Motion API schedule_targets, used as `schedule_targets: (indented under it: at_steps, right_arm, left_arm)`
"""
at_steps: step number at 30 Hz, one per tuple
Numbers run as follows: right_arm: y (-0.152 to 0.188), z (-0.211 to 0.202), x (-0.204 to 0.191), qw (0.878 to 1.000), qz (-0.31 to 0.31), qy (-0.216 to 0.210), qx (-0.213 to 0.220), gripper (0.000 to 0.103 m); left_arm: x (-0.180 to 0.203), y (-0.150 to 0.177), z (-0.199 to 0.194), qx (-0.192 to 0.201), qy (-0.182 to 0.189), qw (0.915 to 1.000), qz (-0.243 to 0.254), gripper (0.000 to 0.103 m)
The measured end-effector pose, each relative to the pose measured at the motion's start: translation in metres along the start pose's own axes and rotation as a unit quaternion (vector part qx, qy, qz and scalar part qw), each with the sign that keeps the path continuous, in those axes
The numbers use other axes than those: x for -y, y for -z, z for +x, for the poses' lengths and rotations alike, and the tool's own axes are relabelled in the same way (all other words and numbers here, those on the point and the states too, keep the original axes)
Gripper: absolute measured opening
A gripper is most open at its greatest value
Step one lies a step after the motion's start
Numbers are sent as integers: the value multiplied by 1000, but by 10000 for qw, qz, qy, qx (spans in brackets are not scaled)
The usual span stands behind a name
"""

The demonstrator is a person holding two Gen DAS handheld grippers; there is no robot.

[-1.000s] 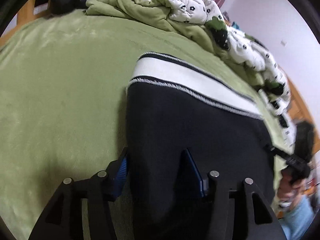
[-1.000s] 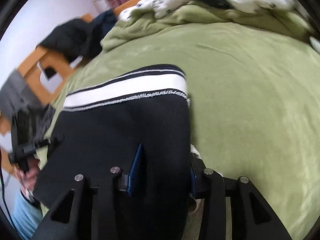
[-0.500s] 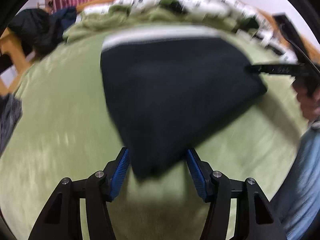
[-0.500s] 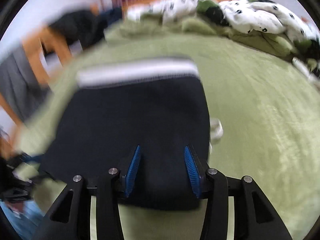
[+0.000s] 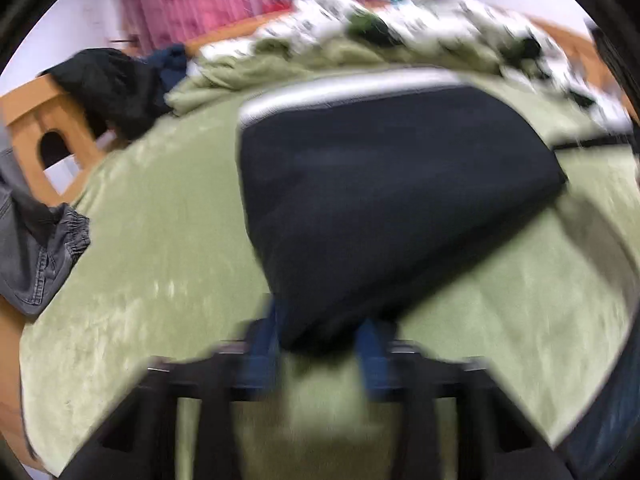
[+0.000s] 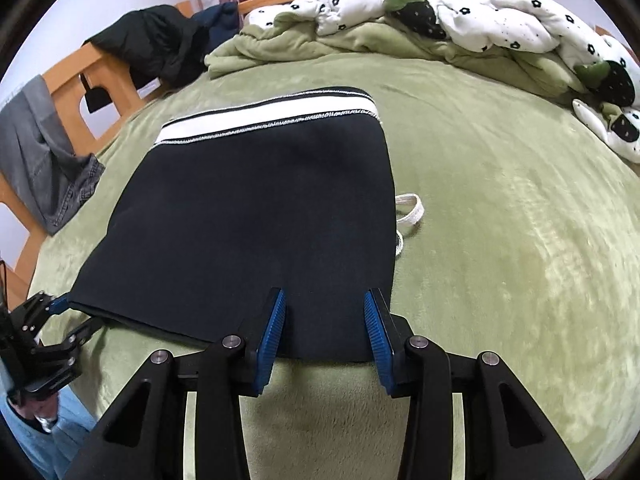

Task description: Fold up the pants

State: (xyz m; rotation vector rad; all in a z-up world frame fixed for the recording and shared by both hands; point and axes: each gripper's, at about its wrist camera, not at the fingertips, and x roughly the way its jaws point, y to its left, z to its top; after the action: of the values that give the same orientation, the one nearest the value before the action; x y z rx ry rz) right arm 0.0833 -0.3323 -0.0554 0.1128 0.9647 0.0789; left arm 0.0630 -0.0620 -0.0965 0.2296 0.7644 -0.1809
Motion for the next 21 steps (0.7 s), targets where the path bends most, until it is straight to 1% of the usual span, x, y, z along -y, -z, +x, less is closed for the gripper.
schedule_targets:
  at_steps: [1, 2, 3, 4, 5, 6, 7, 8, 10, 12, 13, 14, 16, 17, 19, 20, 21]
  right_arm:
    - [1, -1, -1, 10000, -29, 48, 18, 41]
    - [2, -2, -4, 9999, -80, 105, 52, 41]
    - [1, -3, -7, 9995, -185, 237, 137, 41]
    - [0, -4, -9, 9988, -241, 364, 213, 41]
    - [0, -6, -10, 9982, -267, 457, 290, 41]
    - [-1, -8, -9, 9980, -263, 451, 363, 41]
    - [-1, -8, -7, 9982, -247, 371, 402, 41]
    - [-2, -10, -6, 9984, -215, 296, 442, 41]
    - [-3, -10, -3, 9982, -106, 233, 544, 41]
    - [-7, -10, -5, 9976, -140, 269, 619, 41]
    - [-10, -10, -7, 9971, -181, 291, 676, 41]
    - [-13, -9, -10, 9962, -253, 306, 774, 41]
    - [-21, -2, -18, 9951, -460, 333, 805, 41]
    - [-24, 5, -23, 9949, -622, 323, 720, 41]
    - [-25, 18, -28, 9953, -747, 328, 527, 41]
    - [-24, 26, -29, 9955, -781, 386, 379, 41]
    - [-21, 33, -30, 9949, -852, 478, 250, 41]
  left_arm:
    - [-8, -1, -2, 72, 80, 9994, -321, 17]
    - [-20, -1, -2, 93, 275, 9965, -780, 17]
    - [-27, 3, 1, 4, 401, 9933, -1081, 17]
    - [-30, 7, 6, -159, 476, 9918, -1173, 17]
    - [-29, 13, 10, -313, 457, 9925, -1091, 17]
    - [-27, 20, 10, -399, 460, 9935, -965, 17]
    - [-27, 27, 9, -463, 545, 9936, -872, 18]
    - [-30, 32, 3, -440, 659, 9934, -832, 19]
    - [-34, 37, -12, -521, 818, 9914, -882, 22]
    - [-44, 31, -32, -302, 1021, 9888, -1044, 22]
    - [-48, 26, -38, -136, 1065, 9884, -1077, 28]
    - [-51, 18, -48, 81, 1109, 9877, -1097, 47]
    - [-48, -2, -57, 451, 1130, 9867, -1079, 63]
    - [-43, -15, -55, 549, 1069, 9876, -1006, 63]
    - [-34, -35, -37, 523, 969, 9905, -827, 63]
    - [-31, -40, -22, 399, 1010, 9908, -808, 62]
    - [-29, -42, -3, 118, 1080, 9905, -846, 60]
